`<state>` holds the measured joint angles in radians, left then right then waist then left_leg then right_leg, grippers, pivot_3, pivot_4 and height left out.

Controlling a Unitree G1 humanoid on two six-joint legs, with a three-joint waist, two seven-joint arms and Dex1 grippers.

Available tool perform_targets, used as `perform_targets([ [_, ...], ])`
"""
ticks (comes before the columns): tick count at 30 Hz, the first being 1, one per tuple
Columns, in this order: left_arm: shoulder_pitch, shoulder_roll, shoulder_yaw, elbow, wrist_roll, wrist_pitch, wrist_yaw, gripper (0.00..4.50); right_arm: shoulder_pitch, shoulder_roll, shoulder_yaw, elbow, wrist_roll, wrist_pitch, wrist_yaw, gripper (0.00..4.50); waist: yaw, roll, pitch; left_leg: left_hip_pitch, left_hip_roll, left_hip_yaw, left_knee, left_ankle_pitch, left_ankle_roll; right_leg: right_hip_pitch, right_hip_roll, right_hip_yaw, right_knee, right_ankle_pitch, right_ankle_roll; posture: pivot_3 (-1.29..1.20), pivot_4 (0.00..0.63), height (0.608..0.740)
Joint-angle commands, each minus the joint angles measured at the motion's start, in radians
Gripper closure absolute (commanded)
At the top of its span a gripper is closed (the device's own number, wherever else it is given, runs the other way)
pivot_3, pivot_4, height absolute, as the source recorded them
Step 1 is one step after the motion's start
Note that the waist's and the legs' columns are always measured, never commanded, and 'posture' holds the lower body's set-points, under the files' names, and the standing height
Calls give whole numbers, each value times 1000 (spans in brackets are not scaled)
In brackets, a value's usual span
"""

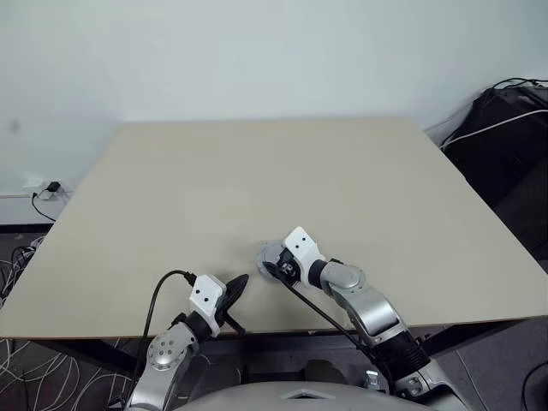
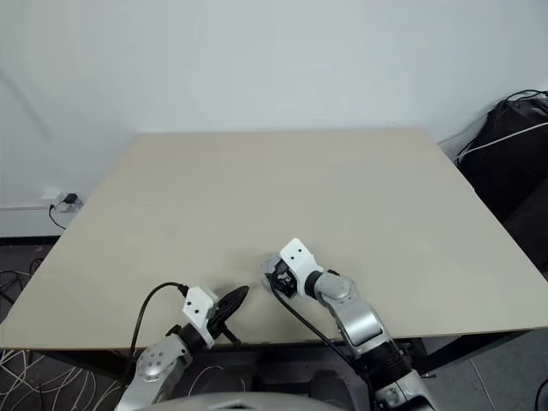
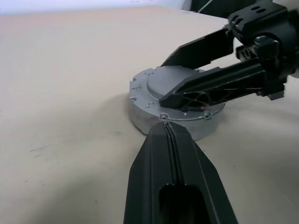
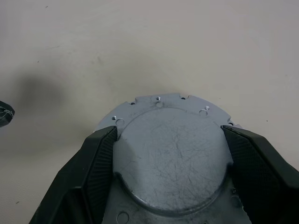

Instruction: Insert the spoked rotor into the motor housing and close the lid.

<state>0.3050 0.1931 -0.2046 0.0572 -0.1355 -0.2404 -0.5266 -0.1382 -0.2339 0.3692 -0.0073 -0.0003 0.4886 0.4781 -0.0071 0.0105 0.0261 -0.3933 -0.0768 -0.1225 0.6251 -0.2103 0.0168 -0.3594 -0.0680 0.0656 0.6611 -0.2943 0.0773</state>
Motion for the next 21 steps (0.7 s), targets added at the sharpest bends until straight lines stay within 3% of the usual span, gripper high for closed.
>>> perform_targets([
  [1, -49, -41, 48, -77, -29, 51, 75, 4500, 26, -9, 16, 40, -26, 50, -11, 1258, 2, -1, 0, 0, 0, 0, 0, 0, 0, 0, -1, 0, 0, 0, 0, 0, 0, 740],
  [4, -78, -65, 78, -105, -59, 141, 116, 4500, 29, -5, 19, 40, -26, 51, -15, 1258, 3, -1, -1, 0, 0, -1, 0, 0, 0, 1, -1, -1, 0, 0, 0, 0, 0, 740],
  [8, -158, -95, 148, -158, -165, 404, 194, 4500, 28, -1, 19, 39, -24, 51, -18, 1258, 2, -2, -2, 0, 0, -1, 0, 0, 0, 1, 3, -2, 0, 0, 0, 0, 0, 740],
  [13, -227, -59, 176, -202, -329, 676, 123, 4500, 24, 3, 18, 38, -23, 49, -25, 1258, -4, -2, -2, 0, 0, -2, 0, 0, 0, 1, 5, -2, 0, 0, 1, 0, 0, 740],
  [21, -393, -4, 255, -115, -451, 941, 98, 4500, 29, 7, 19, 24, -20, 53, -30, 1258, -3, -4, -2, 1, 0, -5, 0, 1, -1, 1, 5, -3, 1, 0, 1, 0, 0, 740],
])
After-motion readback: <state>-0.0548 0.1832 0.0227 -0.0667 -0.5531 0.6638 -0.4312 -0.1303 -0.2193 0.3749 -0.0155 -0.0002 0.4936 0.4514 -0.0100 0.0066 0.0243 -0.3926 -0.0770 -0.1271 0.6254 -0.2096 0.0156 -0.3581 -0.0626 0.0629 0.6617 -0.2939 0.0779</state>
